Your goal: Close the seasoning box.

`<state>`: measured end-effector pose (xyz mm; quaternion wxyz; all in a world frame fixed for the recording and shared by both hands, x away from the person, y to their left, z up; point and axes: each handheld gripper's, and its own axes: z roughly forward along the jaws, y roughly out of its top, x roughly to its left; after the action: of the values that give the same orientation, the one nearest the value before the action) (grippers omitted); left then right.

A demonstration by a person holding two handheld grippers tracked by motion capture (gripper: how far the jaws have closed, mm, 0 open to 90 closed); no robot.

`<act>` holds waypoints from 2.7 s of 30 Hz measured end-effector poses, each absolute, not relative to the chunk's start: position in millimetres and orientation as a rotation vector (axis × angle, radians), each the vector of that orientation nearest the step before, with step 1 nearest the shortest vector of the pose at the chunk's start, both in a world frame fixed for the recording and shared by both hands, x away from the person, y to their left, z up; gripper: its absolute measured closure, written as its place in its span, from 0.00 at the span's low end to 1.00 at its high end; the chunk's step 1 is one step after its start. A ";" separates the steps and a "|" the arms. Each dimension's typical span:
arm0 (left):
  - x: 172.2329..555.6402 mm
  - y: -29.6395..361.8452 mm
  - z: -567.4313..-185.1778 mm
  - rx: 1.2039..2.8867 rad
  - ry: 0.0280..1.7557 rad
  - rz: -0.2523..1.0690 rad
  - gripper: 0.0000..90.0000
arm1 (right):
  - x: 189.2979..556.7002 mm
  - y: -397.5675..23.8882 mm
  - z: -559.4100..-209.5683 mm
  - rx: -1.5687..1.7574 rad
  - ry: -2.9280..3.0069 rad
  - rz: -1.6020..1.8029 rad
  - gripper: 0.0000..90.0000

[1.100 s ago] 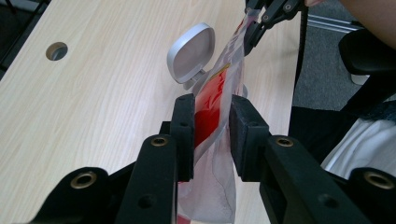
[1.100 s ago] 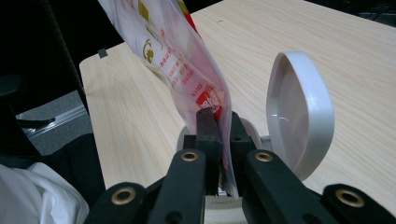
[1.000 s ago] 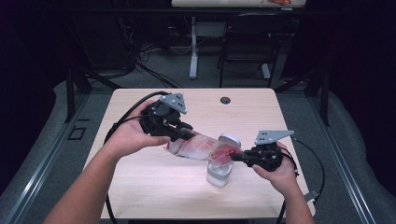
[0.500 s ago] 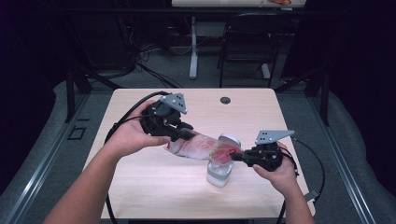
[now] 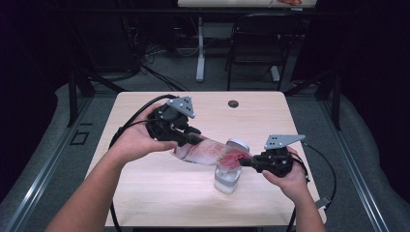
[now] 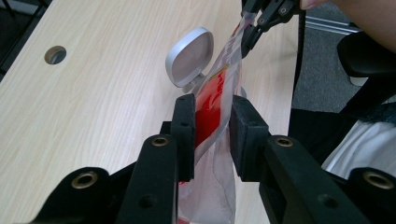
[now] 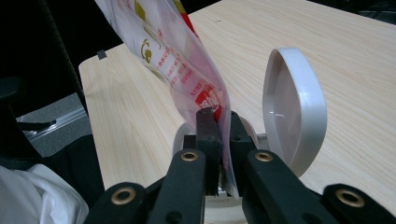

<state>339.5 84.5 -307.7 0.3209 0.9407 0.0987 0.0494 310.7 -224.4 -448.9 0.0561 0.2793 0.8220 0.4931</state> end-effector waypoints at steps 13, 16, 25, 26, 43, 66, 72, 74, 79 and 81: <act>339.8 83.8 -307.6 2.474 0.259 0.131 0.82 | 310.8 -224.9 -449.0 0.850 2.494 1.493 0.98; 339.4 83.7 -307.6 2.477 0.251 0.130 0.82 | 310.8 -224.9 -448.9 0.849 2.497 1.492 0.98; 339.5 83.6 -307.3 2.482 0.255 0.134 0.84 | 309.7 -225.0 -447.3 0.852 2.502 1.496 0.99; 339.6 83.4 -307.6 2.482 0.258 0.132 0.84 | 309.4 -225.6 -446.6 0.851 2.505 1.494 0.99; 340.1 83.8 -306.6 2.480 0.273 0.122 0.84 | 307.5 -227.1 -444.1 0.849 2.552 1.514 0.99; 338.1 81.6 -302.3 2.481 0.266 0.151 0.84 | 308.2 -223.9 -445.3 0.850 2.555 1.516 0.99; 339.4 78.7 -303.8 2.483 0.270 0.146 0.84 | 308.8 -226.5 -446.2 0.861 2.553 1.504 0.99; 339.6 78.8 -303.8 2.483 0.268 0.145 0.84 | 308.8 -226.9 -446.0 0.861 2.554 1.503 0.99; 339.0 80.0 -302.8 2.481 0.273 0.145 0.84 | 308.4 -226.0 -445.6 0.855 2.563 1.503 0.99; 339.2 80.8 -302.3 2.481 0.268 0.148 0.84 | 308.5 -224.8 -445.8 0.851 2.564 1.506 0.99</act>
<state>339.2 80.8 -302.3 0.3156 0.9418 0.1017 0.0563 308.5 -224.8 -445.8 0.0244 0.2752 0.8287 0.4867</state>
